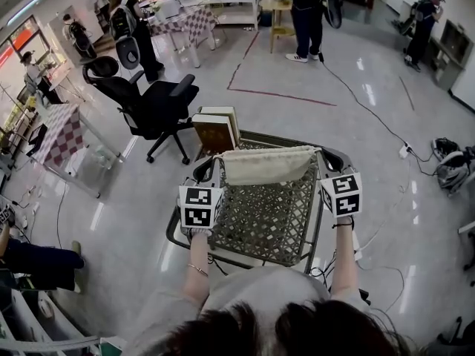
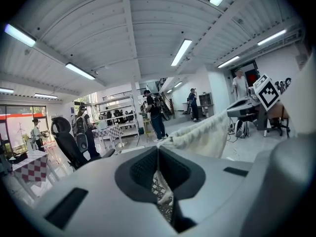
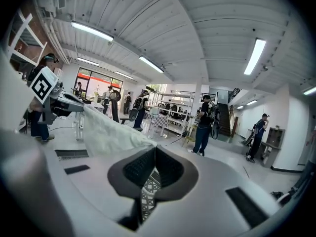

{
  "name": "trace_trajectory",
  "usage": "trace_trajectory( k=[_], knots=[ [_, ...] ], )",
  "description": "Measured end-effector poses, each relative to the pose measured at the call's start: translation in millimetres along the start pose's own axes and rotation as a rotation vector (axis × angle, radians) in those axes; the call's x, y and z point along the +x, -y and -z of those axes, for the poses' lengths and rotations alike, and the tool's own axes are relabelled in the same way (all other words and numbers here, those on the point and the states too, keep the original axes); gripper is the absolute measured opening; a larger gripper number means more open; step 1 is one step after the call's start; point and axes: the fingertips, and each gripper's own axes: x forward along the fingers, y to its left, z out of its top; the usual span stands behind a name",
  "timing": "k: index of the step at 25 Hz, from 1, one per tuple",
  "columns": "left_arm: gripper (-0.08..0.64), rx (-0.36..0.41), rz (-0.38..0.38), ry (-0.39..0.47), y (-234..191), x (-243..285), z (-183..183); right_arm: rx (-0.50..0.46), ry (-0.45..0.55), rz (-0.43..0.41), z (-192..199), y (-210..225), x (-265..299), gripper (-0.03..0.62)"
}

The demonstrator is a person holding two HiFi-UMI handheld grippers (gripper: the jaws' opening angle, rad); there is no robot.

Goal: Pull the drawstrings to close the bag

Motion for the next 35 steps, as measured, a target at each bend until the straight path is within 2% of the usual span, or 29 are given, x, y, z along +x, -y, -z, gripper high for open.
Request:
trace_trajectory(
  k=[13, 26, 35],
  knots=[
    [0.026, -0.039, -0.038, 0.034, -2.7, -2.0, -5.1, 0.066, 0.022, 0.06, 0.0, 11.9, -5.7, 0.023],
    [0.026, -0.086, -0.052, 0.047, 3.8, -8.5, -0.1, 0.203, 0.064, 0.098, 9.0, 17.2, -12.2, 0.023],
    [0.026, -0.133, -0.08, 0.061, 5.1, -17.7, -2.2, 0.251, 0.077, 0.118, 12.0, 19.9, -19.8, 0.023]
  ],
)
